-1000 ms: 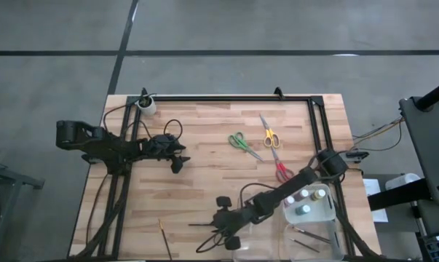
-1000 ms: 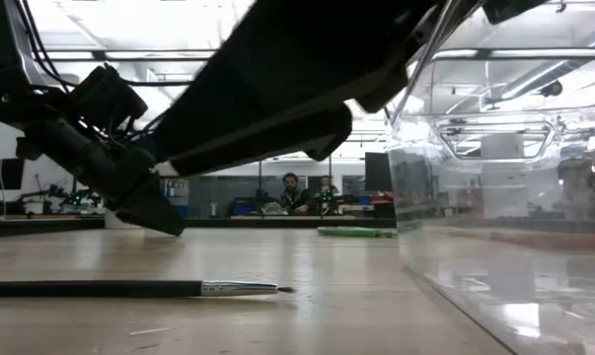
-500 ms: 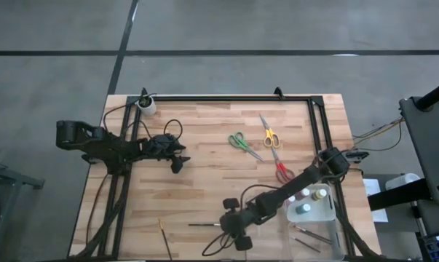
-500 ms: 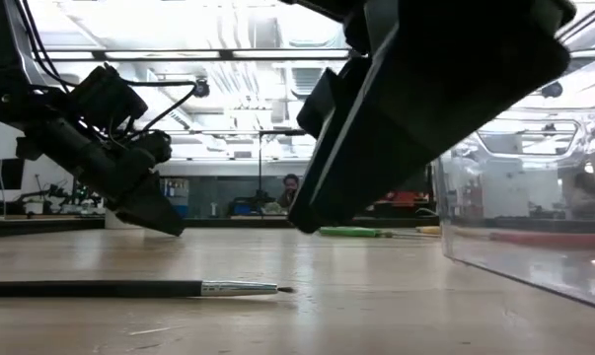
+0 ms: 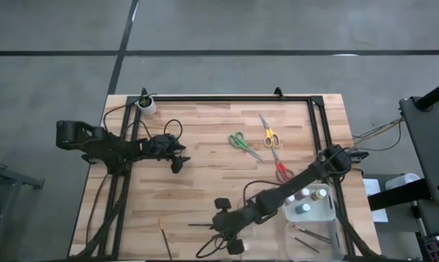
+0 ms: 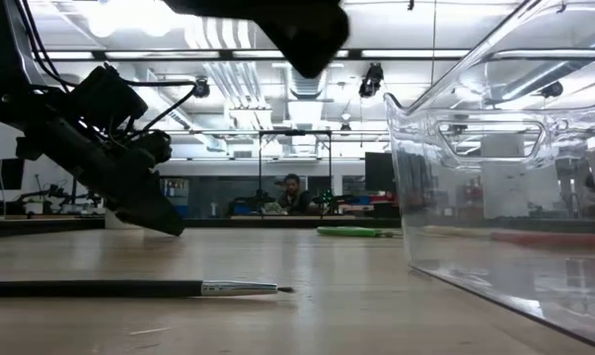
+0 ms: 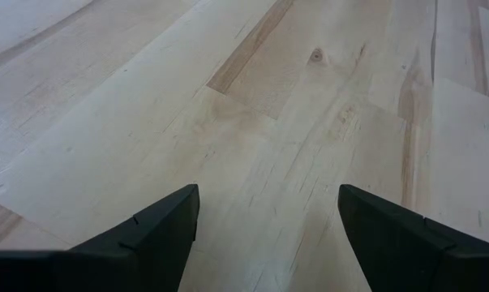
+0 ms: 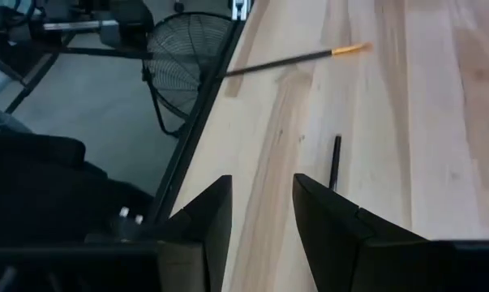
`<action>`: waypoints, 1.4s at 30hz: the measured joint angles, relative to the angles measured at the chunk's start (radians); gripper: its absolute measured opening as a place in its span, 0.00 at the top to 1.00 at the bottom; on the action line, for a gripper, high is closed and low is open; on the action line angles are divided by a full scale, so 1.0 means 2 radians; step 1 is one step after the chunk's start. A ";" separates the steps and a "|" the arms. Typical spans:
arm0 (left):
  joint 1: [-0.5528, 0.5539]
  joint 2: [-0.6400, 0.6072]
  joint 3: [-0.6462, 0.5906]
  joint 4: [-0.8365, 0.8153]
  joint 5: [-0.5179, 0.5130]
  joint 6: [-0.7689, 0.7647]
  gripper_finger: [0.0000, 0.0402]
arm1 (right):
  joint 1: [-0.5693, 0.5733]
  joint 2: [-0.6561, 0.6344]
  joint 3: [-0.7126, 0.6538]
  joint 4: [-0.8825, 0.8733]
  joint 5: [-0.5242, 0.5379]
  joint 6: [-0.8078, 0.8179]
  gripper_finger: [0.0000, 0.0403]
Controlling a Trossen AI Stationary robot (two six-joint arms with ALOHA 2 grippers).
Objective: Pick & Place Paint Supplies
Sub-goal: Put the silver paintbrush into the right transparent bin
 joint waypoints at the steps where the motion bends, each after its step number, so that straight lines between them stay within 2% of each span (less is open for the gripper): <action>1: 0.000 0.000 0.000 0.000 0.000 0.000 0.24 | -0.002 0.003 0.003 -0.002 0.000 -0.002 0.68; 4: 0.000 0.000 0.000 0.000 0.000 0.000 0.24 | -0.009 0.023 0.024 -0.012 -0.007 0.008 0.68; 8: 0.000 0.000 0.000 0.000 0.000 0.000 0.24 | -0.019 0.059 0.068 -0.090 -0.022 0.008 0.68; 16: 0.000 0.000 0.000 0.000 0.000 0.000 0.24 | -0.019 0.136 0.162 -0.107 0.049 -0.003 0.68; 26: 0.000 0.000 0.000 0.000 0.000 0.000 0.24 | -0.030 0.224 0.288 -0.209 0.050 0.010 0.68; 33: 0.000 0.000 0.000 0.000 0.000 0.000 0.24 | -0.030 0.242 0.318 -0.229 0.053 0.010 0.68; 42: 0.000 0.000 0.000 0.000 0.000 0.000 0.24 | -0.029 0.243 0.301 -0.234 0.048 0.012 0.68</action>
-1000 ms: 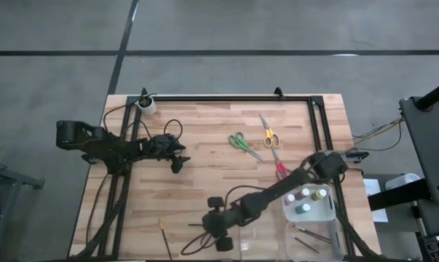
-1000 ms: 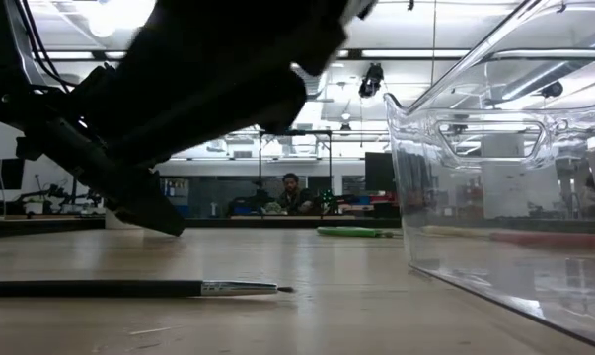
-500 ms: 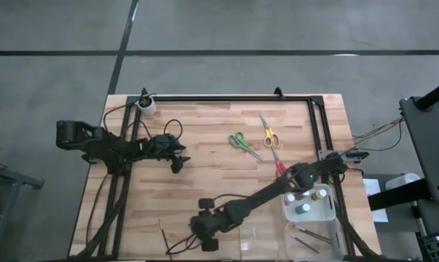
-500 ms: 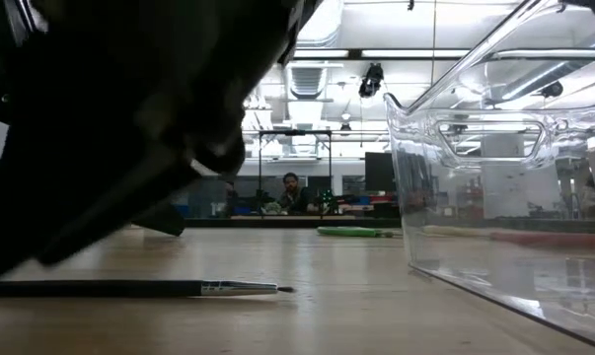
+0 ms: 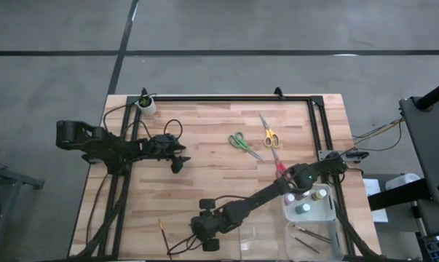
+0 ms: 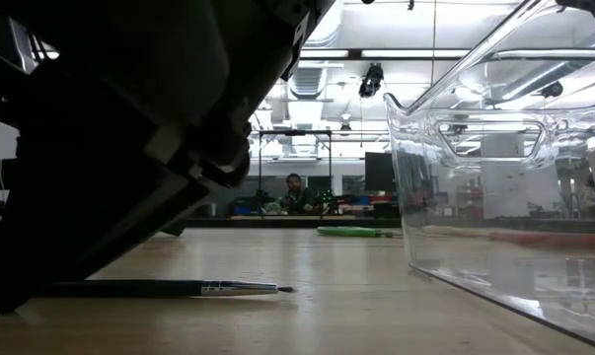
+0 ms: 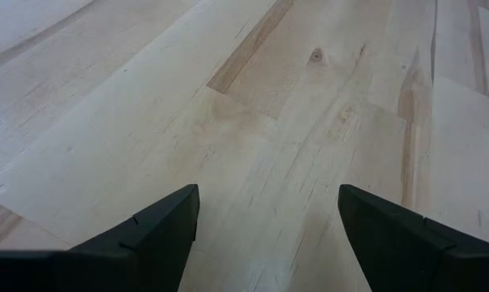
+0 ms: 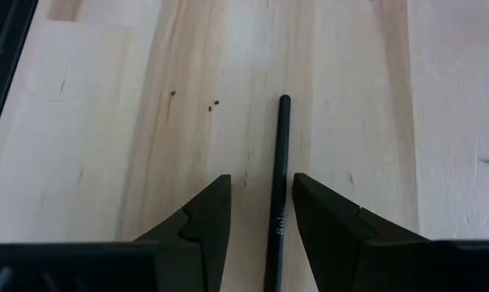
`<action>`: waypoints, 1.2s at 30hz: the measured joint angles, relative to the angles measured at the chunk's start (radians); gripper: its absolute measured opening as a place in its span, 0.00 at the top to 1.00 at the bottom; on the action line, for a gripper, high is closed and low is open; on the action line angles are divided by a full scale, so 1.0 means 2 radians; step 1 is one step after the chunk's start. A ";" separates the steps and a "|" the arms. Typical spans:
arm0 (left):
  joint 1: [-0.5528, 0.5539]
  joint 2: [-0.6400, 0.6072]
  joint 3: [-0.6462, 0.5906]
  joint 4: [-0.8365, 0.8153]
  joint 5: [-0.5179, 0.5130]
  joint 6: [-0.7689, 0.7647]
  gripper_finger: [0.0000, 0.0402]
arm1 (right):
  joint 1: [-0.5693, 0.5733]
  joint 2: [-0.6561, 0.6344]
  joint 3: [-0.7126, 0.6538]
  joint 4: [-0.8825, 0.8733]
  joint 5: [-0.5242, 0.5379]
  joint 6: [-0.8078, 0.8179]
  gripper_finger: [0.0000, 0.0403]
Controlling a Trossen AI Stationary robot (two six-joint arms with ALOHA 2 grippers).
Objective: Pick & Place Paint Supplies
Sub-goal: Put the silver paintbrush into the right transparent bin
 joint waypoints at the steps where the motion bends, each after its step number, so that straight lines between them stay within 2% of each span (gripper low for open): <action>1: 0.000 0.000 0.000 0.000 0.000 0.000 0.24 | 0.000 0.000 -0.001 0.000 0.000 0.000 0.68; 14: 0.000 0.000 0.000 0.000 0.000 0.000 0.24 | -0.001 0.000 -0.004 0.000 -0.015 0.000 0.70; 25: 0.000 0.000 0.000 0.000 0.000 0.000 0.24 | -0.005 0.000 -0.005 -0.003 -0.019 0.014 0.96; 36: 0.000 0.000 0.000 0.000 0.000 0.000 0.24 | -0.006 0.000 -0.005 -0.003 -0.022 0.014 0.96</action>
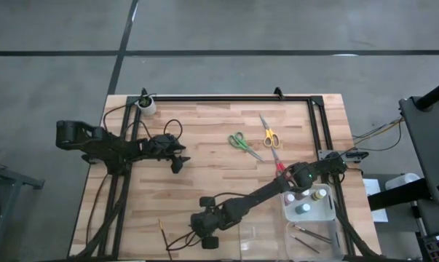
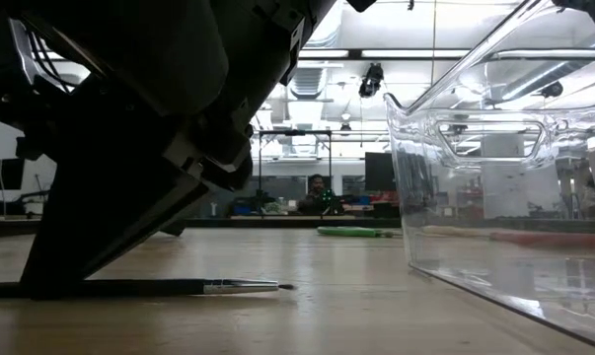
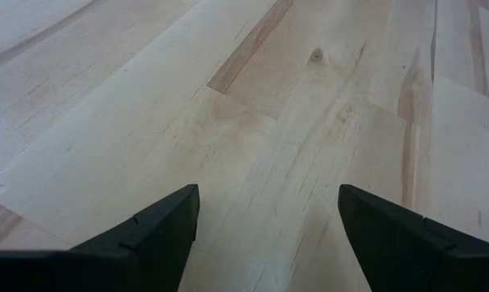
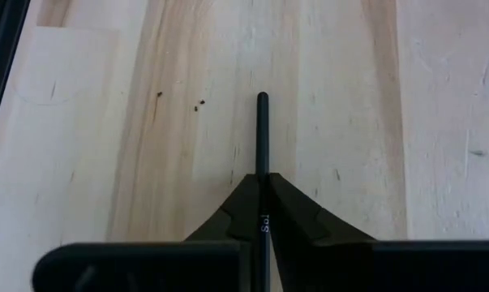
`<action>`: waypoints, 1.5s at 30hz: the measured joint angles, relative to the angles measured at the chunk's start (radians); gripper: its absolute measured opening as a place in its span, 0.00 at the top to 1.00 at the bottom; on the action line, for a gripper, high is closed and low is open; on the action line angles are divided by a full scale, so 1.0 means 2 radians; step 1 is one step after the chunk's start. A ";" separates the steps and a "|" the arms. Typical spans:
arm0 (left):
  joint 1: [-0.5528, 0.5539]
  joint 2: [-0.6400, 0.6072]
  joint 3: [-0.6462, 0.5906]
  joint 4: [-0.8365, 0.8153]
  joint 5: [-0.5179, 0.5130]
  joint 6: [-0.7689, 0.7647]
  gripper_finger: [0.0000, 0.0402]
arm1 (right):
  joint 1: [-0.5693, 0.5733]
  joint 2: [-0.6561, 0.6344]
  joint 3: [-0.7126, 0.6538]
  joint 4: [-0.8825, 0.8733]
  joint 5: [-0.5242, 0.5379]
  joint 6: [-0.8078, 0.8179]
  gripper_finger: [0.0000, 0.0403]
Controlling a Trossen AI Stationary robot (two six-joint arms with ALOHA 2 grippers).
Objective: Pick & Place Paint Supplies
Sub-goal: Put the silver paintbrush into the right transparent bin
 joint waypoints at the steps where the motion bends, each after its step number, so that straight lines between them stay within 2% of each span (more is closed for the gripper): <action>1: 0.000 0.000 0.000 0.000 0.000 0.000 0.24 | 0.000 0.000 0.003 -0.002 0.000 0.000 0.96; 9: 0.000 0.000 0.000 0.000 0.000 0.000 0.24 | 0.004 -0.006 0.026 -0.013 0.015 -0.019 0.96; 23: 0.000 0.000 0.000 0.000 0.000 0.000 0.24 | 0.014 -0.064 0.050 -0.046 0.016 -0.065 0.96; 29: 0.000 0.000 0.000 0.000 0.000 0.000 0.24 | 0.027 -0.108 0.060 -0.085 0.001 -0.072 0.96; 35: 0.000 0.000 0.000 0.000 0.000 0.000 0.24 | 0.046 -0.173 0.059 -0.130 0.009 -0.080 0.96; 39: 0.000 0.000 0.000 0.000 0.000 0.000 0.24 | 0.065 -0.193 0.053 -0.179 0.008 -0.080 0.96; 45: 0.000 0.000 0.000 0.000 0.000 0.000 0.24 | 0.103 -0.223 0.052 -0.270 0.061 -0.041 0.96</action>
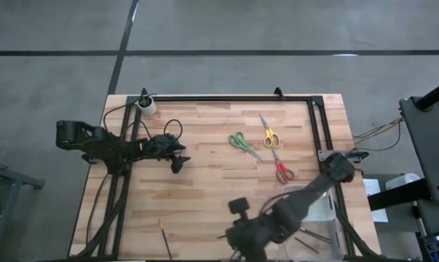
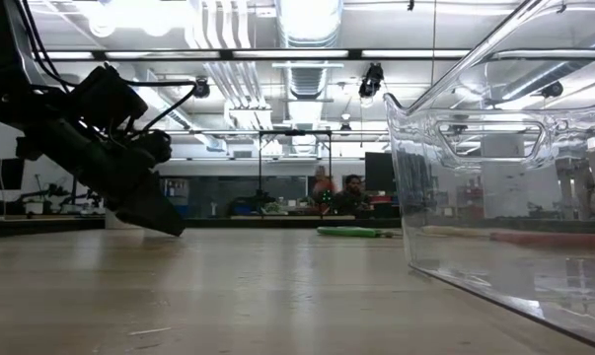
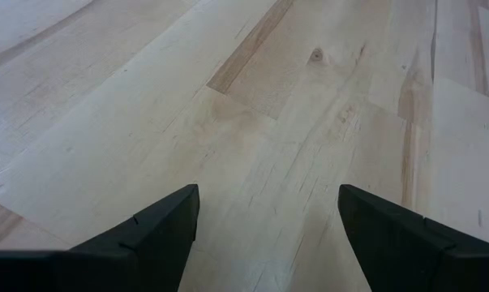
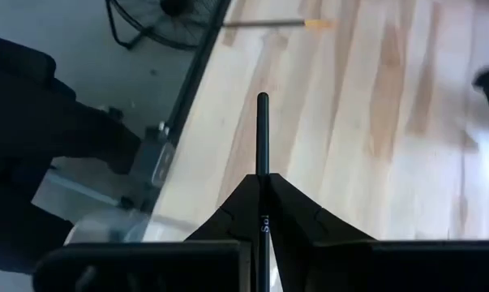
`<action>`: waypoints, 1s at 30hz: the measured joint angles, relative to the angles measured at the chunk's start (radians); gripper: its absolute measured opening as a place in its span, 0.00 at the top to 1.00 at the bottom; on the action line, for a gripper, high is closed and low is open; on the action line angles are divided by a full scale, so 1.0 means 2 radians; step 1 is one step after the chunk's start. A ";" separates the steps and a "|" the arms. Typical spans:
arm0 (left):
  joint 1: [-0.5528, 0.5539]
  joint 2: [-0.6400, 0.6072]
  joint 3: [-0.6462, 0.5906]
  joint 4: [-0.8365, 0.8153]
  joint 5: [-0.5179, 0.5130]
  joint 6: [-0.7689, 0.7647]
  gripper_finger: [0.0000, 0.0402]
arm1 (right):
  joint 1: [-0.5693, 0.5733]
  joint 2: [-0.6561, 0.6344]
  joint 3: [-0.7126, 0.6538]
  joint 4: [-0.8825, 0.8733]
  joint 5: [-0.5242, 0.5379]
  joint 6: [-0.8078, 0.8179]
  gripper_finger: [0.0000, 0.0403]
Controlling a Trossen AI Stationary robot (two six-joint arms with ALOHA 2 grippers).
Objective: Pick & Place Paint Supplies
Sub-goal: Put the silver paintbrush into the right transparent bin
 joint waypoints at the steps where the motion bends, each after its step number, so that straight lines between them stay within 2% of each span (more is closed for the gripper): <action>1: 0.000 0.000 0.000 0.000 0.000 0.000 0.24 | 0.007 -0.003 -0.002 -0.009 0.007 0.014 0.96; 9: 0.000 0.000 0.000 0.000 0.000 0.000 0.24 | 0.070 -0.022 -0.023 -0.076 0.079 0.100 0.96; 13: 0.000 0.000 0.000 0.000 0.000 0.000 0.24 | 0.100 -0.021 -0.026 -0.102 0.089 0.148 0.96; 17: 0.000 0.000 0.000 0.000 0.000 0.000 0.24 | 0.125 -0.024 -0.026 -0.125 0.120 0.217 0.96; 30: 0.000 0.000 0.000 0.000 0.000 0.000 0.24 | 0.177 -0.024 -0.031 -0.191 0.133 0.395 0.96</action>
